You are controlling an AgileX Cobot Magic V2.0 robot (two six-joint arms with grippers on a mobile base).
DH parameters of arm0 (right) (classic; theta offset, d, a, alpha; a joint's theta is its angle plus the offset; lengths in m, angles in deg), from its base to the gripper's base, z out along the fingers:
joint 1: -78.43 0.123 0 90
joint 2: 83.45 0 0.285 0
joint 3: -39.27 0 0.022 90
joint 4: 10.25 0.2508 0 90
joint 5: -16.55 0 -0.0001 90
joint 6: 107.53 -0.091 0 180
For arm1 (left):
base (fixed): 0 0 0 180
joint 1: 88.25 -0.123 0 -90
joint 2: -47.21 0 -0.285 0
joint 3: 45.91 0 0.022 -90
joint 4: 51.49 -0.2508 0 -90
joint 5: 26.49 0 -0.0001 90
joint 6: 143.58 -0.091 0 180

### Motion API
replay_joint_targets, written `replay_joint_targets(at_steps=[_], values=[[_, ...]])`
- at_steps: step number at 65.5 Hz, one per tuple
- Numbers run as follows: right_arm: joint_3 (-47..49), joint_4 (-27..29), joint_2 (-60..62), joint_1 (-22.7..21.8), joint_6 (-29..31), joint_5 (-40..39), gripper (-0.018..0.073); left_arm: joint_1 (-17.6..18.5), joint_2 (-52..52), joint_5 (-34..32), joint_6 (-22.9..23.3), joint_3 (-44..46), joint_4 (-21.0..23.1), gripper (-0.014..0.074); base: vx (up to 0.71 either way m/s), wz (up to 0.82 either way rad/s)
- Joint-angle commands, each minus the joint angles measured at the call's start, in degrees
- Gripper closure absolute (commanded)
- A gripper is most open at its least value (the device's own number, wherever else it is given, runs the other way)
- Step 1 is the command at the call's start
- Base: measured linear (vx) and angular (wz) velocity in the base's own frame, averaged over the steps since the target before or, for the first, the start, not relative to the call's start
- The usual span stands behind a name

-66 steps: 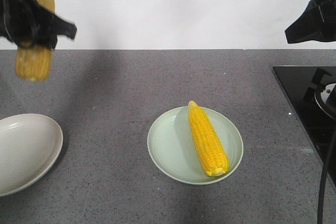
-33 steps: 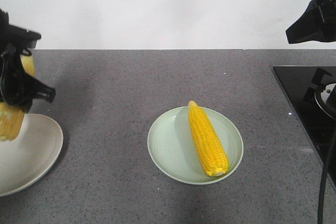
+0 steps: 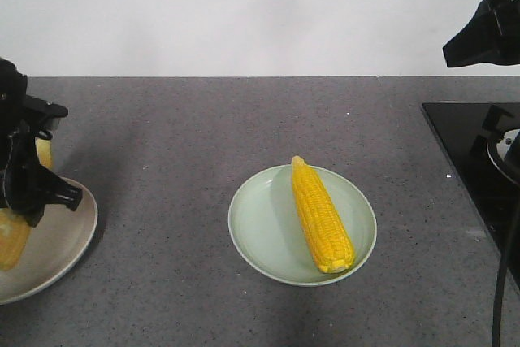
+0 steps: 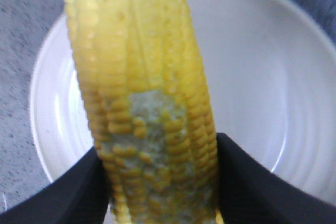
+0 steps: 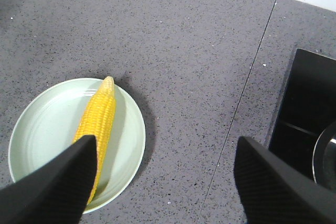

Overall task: Distribute corn equally
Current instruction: 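Lower the left gripper's cob onto the cream plate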

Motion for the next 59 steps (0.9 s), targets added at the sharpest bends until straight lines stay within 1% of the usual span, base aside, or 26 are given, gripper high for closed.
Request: replay_joint_targets(at_steps=[1, 11, 15, 23, 29, 35, 45, 53, 59], values=[[1.5, 0.6, 1.7, -0.3, 0.0, -3.3, 0.0032, -0.4, 2.4, 1.2, 0.6, -0.7, -1.0, 0.0485, 0.00, 0.00], [1.5, 0.5, 1.6, -0.3, 0.0, -3.6, 0.0032, -0.5, 2.4, 0.7, 0.9, -1.5, -1.6, 0.0484, 0.00, 0.00], [1.5, 0.5, 1.6, -0.3, 0.0, -3.7, 0.0032, -0.5, 2.4, 0.3, 1.8, -1.4, -1.6, 0.0479, 0.00, 0.00], [1.5, 0.5, 1.6, -0.3, 0.0, -3.7, 0.0032, -0.5, 2.4, 0.4, 2.4, -1.4, -1.6, 0.0430, 0.00, 0.00], [1.5, 0.5, 1.6, -0.3, 0.0, -3.7, 0.0032, -0.5, 2.4, 0.3, 2.4, -1.4, -1.6, 0.0356, 0.00, 0.00], [1.5, 0.5, 1.6, -0.3, 0.0, -3.7, 0.0032, -0.5, 2.4, 0.1, 3.3, -1.4, -1.7, 0.0245, 0.00, 0.00], [1.5, 0.5, 1.6, -0.3, 0.0, -3.7, 0.0032, -0.5, 2.4, 0.0, 3.4, -1.4, -2.3, 0.0073, 0.00, 0.00], [1.5, 0.5, 1.6, -0.3, 0.0, -3.7, 0.0032, -0.5, 2.4, 0.0, 3.4, -1.4, -3.2, -0.0018, 0.00, 0.00], [1.5, 0.5, 1.6, -0.3, 0.0, -3.7, 0.0032, -0.5, 2.5, -0.3, 3.4, -1.4, -3.2, -0.0043, 0.00, 0.00]])
